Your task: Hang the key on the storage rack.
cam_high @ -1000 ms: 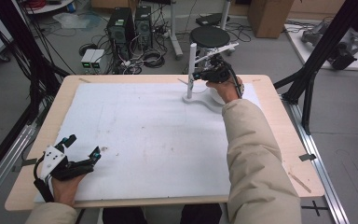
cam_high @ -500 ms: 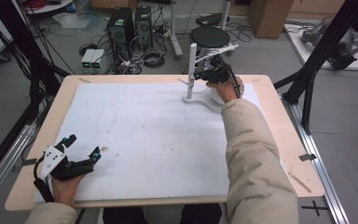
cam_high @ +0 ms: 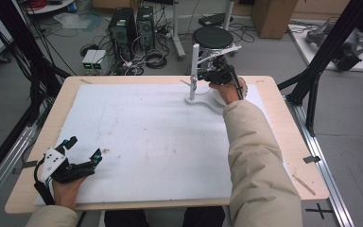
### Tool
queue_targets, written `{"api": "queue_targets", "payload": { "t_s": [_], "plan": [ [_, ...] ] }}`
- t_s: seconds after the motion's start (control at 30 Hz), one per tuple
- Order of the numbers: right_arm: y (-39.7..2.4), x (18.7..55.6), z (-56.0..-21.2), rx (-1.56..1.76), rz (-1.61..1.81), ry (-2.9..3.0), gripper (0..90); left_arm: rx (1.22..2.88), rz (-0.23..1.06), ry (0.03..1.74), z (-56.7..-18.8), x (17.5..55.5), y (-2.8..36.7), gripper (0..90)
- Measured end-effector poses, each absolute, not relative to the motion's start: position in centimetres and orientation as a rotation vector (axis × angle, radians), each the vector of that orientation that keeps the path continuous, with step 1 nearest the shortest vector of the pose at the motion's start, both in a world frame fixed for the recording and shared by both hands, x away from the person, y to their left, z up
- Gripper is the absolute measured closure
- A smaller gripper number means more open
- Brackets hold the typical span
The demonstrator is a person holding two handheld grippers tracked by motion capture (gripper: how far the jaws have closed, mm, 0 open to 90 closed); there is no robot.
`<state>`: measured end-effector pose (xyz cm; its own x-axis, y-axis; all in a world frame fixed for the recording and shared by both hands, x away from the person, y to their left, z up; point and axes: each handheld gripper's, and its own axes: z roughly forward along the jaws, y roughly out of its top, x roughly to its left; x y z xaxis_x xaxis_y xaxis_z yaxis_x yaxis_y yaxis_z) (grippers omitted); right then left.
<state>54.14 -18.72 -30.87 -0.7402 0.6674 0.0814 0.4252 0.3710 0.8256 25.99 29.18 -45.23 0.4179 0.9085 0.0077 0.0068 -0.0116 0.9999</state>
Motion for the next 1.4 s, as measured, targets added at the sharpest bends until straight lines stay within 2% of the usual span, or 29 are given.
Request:
{"api": "queue_targets", "payload": {
  "t_s": [0.13, 0.23, 0.3, 0.33, 0.43, 0.47, 0.57, 0.63, 1.0, 1.2, 1.4],
  "plan": [
    [-18.9, 53.7, -30.3, 0.963, 1.319, 2.357, 81.9, 1.387, 0.888, 0.887, -45.3, 26.0, 29.1, 1.7],
    [-19.1, 53.1, -29.7, 0.945, 1.344, 2.351, 75.3, 1.395, 0.888, 0.887, -45.2, 26.0, 29.2, 1.7],
    [-19.2, 52.5, -29.2, 0.938, 1.375, 2.355, 62.1, 1.394, 0.889, 0.886, -45.2, 26.0, 29.2, 1.8],
    [-19.3, 52.2, -28.9, 0.937, 1.398, 2.354, 52.7, 1.393, 0.886, 0.887, -45.2, 26.0, 29.2, 1.7],
    [-19.3, 51.2, -28.2, 0.948, 1.407, 2.366, 16.3, 1.385, 0.887, 0.884, -45.3, 26.0, 29.2, 1.7],
    [-19.3, 50.6, -27.9, 0.966, 1.371, 2.383, 9.5, 1.387, 0.884, 0.885, -45.2, 26.0, 29.2, 1.7],
    [-19.7, 48.8, -27.2, 0.935, 1.382, 2.332, 0.5, 1.387, 0.884, 0.884, -45.3, 26.0, 29.2, 1.7],
    [-20.4, 47.5, -27.0, 0.946, 1.480, 2.280, 0.4, 1.390, 0.883, 0.881, -45.3, 26.0, 29.3, 1.7],
    [-24.7, 40.5, -27.0, 0.768, 1.567, 2.209, 0.4, 1.389, 0.883, 0.880, -45.3, 26.0, 29.2, 1.7],
    [-27.0, 37.6, -29.4, 0.672, 1.588, 2.158, 0.4, 1.391, 0.882, 0.880, -45.2, 26.0, 29.2, 1.8],
    [-29.1, 35.5, -33.2, 0.694, 1.604, 2.128, 0.4, 1.390, 0.881, 0.882, -45.3, 26.0, 29.2, 1.7]
  ]
}}
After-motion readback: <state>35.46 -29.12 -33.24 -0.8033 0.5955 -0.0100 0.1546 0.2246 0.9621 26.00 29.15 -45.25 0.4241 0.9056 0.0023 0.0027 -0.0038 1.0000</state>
